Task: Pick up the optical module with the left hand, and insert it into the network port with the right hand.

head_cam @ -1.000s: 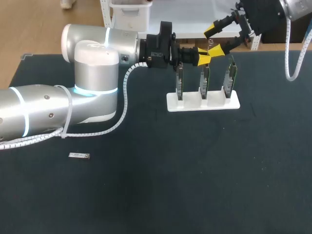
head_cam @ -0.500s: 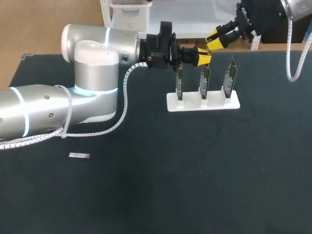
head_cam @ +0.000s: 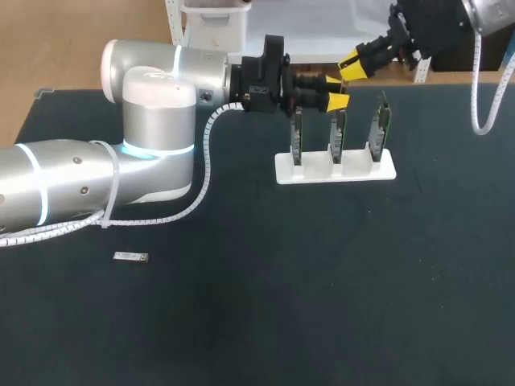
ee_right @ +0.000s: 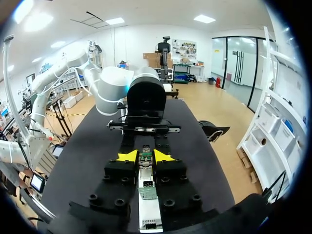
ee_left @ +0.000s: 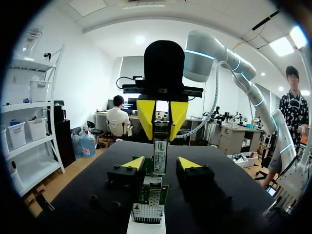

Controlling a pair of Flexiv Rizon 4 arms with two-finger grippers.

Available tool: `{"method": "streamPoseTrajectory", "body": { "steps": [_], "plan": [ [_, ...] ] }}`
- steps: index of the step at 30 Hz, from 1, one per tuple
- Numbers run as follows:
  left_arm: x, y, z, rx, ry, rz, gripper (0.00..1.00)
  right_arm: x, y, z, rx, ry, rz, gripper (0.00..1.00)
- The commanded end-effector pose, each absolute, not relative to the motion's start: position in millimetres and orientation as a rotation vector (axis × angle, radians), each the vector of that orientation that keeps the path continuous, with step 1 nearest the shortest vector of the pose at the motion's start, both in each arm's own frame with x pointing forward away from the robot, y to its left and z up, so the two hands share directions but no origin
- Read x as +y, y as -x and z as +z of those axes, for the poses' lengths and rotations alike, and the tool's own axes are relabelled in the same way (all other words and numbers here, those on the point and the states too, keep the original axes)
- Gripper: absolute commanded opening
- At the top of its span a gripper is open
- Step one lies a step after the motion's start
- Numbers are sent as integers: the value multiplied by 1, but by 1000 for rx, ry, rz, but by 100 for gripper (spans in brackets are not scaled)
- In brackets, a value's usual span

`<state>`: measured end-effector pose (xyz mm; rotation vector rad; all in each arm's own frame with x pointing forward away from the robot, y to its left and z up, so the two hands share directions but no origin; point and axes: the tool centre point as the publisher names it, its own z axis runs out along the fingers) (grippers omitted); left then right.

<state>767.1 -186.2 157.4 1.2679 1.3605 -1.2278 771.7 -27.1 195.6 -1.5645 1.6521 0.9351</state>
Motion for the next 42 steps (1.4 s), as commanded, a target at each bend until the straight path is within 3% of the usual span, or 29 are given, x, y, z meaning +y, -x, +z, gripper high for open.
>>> {"method": "streamPoseTrajectory", "body": {
  "steps": [1,18,42],
  "plan": [
    [-187,-769,157,1359,-1270,-1231,100,-27,-770,195,1651,1558,928,0],
    [-170,-774,181,1501,-1461,-996,100,-31,-771,196,1651,1544,923,0],
    [-166,-768,171,1856,-1800,-727,100,-31,-773,194,1653,1562,928,0]
  ]
}}
